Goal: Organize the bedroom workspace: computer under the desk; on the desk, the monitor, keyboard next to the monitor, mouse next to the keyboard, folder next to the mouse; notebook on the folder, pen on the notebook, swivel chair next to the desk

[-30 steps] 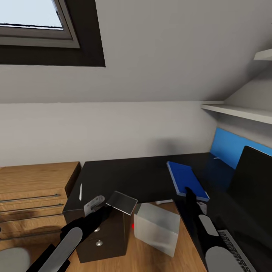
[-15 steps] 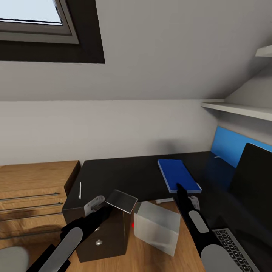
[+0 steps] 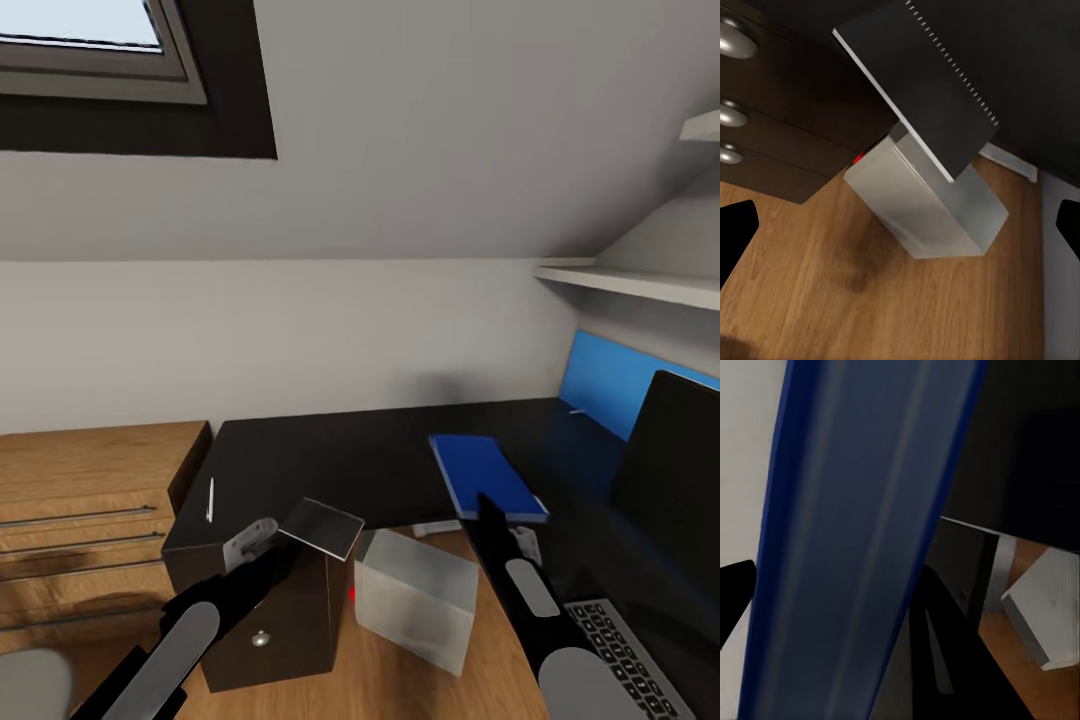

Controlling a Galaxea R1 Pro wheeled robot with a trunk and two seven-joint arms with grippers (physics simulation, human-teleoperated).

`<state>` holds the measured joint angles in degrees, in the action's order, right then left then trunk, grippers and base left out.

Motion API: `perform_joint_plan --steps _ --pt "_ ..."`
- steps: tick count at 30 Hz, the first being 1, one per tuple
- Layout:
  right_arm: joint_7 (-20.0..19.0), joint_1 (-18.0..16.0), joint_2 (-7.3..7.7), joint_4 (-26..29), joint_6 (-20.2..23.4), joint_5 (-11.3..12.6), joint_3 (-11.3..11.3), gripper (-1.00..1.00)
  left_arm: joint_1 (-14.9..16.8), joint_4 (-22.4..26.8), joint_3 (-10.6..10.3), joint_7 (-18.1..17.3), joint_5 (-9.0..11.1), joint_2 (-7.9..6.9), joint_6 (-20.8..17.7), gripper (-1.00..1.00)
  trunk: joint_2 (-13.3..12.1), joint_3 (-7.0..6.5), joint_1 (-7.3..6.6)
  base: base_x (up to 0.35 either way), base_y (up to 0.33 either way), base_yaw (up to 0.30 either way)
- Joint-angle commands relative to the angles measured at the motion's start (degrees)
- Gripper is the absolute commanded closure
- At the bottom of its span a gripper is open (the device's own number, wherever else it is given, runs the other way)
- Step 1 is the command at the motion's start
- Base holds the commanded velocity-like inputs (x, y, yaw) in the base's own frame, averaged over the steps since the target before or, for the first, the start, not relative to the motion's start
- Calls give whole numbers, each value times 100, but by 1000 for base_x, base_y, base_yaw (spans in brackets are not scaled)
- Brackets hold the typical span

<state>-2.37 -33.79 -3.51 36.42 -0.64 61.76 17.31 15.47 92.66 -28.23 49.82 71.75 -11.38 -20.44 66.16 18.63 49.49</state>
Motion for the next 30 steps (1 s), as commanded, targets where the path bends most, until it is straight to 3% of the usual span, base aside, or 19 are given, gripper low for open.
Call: perform_joint_plan --steps 1,10,17,22,30 --pt "45 -5 3 -2 -107 64 13 100 8 7 -7 37 23 -4 -12 -100 46 26 23 0 0 0" --pt "524 -5 82 11 -357 31 -16 100 9 7 -14 37 23 -4 -12 -100 407 187 221 0 0 0" --pt "681 -5 88 12 -368 -377 -26 100 7 7 -16 37 23 -4 -12 -100 688 313 374 0 0 0" --pt "700 -5 88 14 -375 -459 -26 100 9 7 -16 37 23 -4 -12 -100 889 403 484 0 0 0" --pt "701 -5 82 30 -373 -447 -8 100 9 7 -9 37 32 -4 -18 -100 889 403 484 0 0 0"
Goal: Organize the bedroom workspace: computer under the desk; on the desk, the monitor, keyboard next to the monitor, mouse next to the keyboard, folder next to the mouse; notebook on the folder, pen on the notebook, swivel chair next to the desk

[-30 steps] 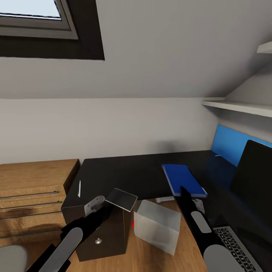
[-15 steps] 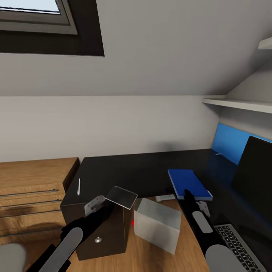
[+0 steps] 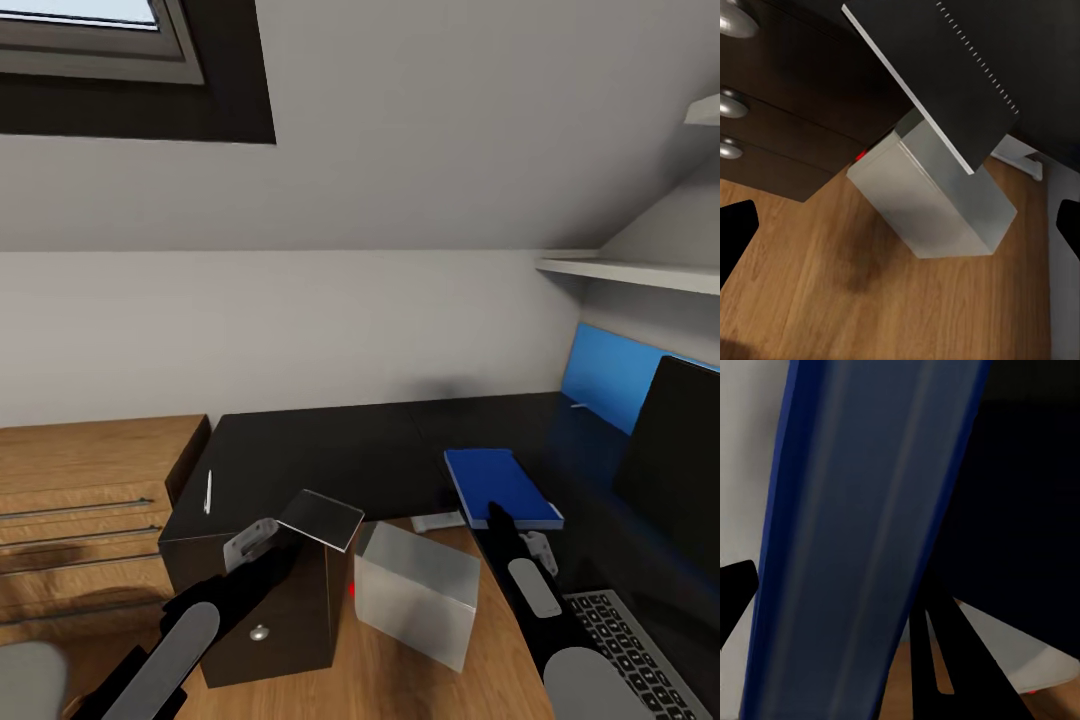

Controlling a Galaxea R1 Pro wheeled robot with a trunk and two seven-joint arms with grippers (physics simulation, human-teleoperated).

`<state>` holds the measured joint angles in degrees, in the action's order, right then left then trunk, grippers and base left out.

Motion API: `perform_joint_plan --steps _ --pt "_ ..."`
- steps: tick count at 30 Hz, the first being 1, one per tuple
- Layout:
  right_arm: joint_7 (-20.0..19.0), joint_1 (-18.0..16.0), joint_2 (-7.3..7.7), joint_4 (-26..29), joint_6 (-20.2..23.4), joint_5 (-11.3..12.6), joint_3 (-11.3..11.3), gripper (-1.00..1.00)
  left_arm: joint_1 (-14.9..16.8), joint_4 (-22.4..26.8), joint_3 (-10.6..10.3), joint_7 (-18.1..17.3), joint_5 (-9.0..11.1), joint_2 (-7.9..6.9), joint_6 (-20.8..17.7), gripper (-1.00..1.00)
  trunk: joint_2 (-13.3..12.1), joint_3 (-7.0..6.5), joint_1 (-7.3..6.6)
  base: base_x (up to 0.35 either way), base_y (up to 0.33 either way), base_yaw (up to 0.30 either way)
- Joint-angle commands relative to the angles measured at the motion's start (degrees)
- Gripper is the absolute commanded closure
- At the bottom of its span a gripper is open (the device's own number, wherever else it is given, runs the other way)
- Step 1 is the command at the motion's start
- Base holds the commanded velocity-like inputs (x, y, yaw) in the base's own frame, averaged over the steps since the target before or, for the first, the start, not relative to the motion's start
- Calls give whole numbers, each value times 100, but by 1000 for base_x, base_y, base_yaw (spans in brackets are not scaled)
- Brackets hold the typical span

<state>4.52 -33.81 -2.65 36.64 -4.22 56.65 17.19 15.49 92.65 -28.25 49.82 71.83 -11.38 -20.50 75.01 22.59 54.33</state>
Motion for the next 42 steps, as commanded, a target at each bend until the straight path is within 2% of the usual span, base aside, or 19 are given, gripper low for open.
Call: perform_joint_plan --steps 1,21,28,34,42 --pt "10 -3 -5 8 -13 68 8 100 4 7 -6 37 24 -7 -14 -100 4 7 0 0 0 0" --pt "-21 -3 -37 35 -11 80 6 100 6 7 -4 34 24 -20 -21 -100 4 7 0 0 0 0" --pt "-4 -3 0 34 -11 71 33 100 4 7 -12 14 40 -28 -47 -100 4 7 0 0 0 0" --pt "13 -3 12 28 -10 66 39 100 -2 7 -274 -2 25 -39 -42 -100 4 7 0 0 -46 0" --pt "13 -3 52 23 -9 66 38 100 1 7 -286 -7 33 -48 -42 -100 4 7 0 0 -32 0"
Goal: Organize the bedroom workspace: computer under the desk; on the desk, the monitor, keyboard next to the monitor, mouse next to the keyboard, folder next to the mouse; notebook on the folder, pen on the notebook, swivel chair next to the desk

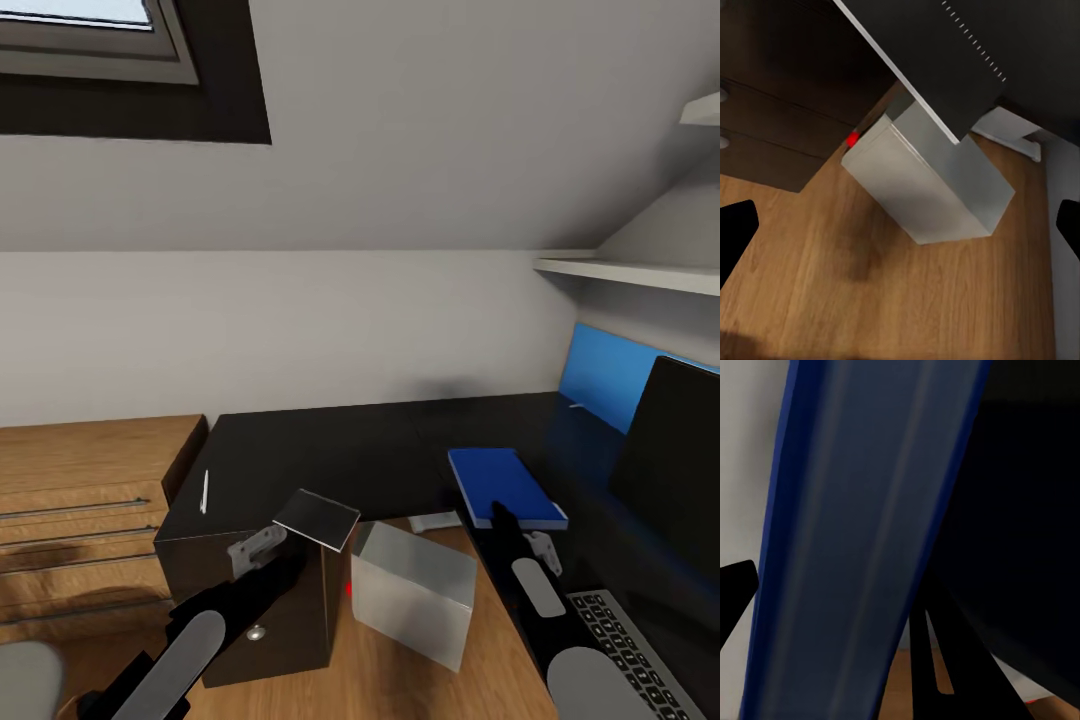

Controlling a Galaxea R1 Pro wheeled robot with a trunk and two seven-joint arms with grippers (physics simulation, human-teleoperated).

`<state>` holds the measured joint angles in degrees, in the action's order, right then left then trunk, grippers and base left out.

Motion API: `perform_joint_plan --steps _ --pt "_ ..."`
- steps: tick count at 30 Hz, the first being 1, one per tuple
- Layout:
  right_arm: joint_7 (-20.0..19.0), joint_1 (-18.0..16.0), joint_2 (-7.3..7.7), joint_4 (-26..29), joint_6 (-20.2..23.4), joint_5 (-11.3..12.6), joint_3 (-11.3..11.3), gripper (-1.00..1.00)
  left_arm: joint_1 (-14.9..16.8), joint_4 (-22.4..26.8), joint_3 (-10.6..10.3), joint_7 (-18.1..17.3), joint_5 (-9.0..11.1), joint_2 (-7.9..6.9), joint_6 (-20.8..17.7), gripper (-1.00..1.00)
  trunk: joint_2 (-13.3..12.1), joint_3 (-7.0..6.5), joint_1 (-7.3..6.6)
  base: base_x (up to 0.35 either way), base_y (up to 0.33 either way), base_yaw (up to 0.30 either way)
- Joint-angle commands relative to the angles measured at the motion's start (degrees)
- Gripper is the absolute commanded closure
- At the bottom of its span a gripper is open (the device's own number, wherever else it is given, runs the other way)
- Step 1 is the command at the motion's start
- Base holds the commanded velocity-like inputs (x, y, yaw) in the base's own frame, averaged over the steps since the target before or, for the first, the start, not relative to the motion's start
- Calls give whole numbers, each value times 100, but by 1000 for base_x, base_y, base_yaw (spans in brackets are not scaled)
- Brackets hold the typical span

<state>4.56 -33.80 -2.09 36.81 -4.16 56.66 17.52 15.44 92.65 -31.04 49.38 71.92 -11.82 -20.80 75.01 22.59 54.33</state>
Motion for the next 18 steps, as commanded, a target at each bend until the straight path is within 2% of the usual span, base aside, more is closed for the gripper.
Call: perform_joint_plan --steps 1,8,18 --pt "10 -3 -3 5 -15 64 5 100 7 7 -7 37 24 -4 -12 -100 4 7 0 6 -12 0" --pt "10 -3 -2 2 -15 64 5 100 5 7 -8 37 17 -5 -12 -100 4 7 0 99 -98 0" --pt "6 -3 -1 3 -17 64 2 100 4 7 1 37 17 -5 -12 -100 4 7 0 23 -9 0"
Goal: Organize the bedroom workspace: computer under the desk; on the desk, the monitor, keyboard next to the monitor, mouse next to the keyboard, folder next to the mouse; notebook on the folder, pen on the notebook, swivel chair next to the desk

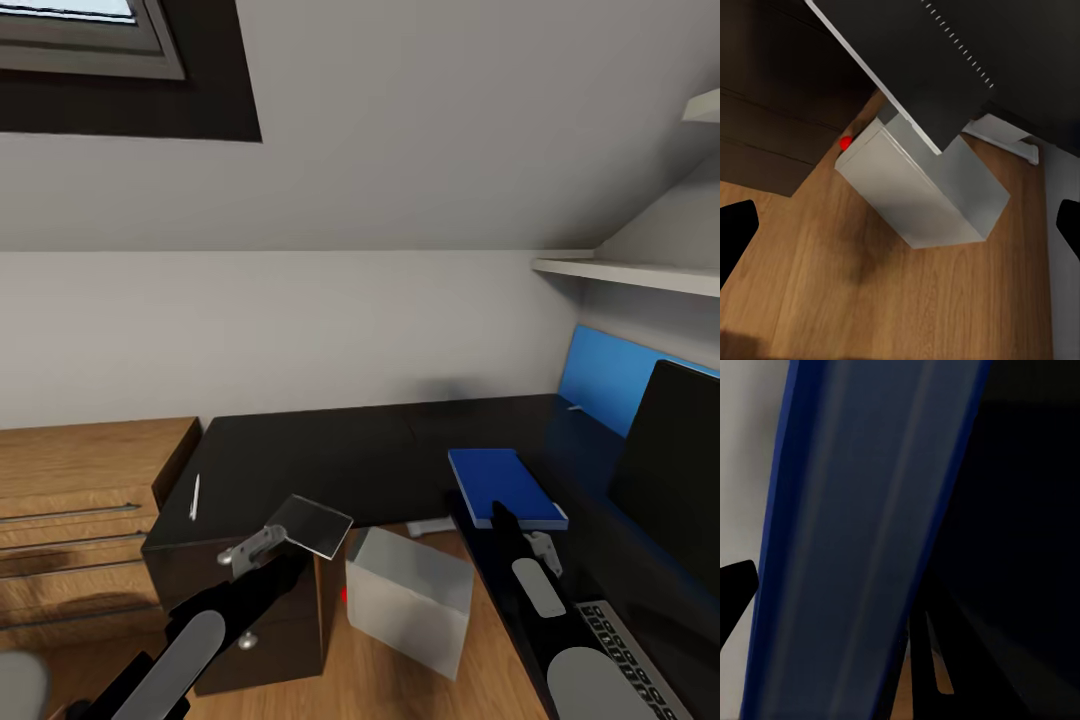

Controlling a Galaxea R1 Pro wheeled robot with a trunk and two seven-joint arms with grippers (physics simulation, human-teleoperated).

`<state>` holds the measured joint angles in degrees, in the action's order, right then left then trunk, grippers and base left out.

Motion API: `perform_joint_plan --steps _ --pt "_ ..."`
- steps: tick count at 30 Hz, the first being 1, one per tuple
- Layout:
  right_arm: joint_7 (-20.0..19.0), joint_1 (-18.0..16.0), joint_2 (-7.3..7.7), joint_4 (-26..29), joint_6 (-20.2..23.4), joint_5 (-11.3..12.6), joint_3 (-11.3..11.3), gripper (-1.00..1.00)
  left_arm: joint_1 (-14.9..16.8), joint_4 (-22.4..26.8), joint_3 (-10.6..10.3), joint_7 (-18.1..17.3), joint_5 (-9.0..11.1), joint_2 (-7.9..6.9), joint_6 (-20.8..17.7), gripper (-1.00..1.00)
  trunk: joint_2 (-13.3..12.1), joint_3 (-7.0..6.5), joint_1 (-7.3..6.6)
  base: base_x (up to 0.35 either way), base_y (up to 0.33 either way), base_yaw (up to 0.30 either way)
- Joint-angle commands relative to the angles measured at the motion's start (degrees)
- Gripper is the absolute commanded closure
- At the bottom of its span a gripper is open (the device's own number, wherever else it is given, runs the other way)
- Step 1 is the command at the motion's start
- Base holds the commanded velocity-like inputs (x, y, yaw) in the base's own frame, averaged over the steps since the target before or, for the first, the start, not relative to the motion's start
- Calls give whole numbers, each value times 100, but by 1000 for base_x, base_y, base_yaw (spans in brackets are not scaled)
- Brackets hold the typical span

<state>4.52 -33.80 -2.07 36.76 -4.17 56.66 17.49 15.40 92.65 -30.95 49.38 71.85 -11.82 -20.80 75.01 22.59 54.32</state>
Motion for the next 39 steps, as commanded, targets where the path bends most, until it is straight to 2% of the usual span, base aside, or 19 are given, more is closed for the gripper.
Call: perform_joint_plan --steps 1,32,36,39 --pt "8 -3 -4 7 -14 64 3 100 8 7 -7 37 23 -4 -12 -100 4 7 1 181 0 0" --pt "10 -3 -12 6 -13 64 0 100 10 7 31 37 45 -5 -4 -100 4 7 1 18 0 0" --pt "14 -3 -12 7 -13 64 0 100 10 7 36 38 48 3 0 -100 164 79 89 0 0 0" --pt "14 -3 -12 7 -13 59 0 100 9 7 37 38 48 4 0 -100 164 79 89 0 0 0"
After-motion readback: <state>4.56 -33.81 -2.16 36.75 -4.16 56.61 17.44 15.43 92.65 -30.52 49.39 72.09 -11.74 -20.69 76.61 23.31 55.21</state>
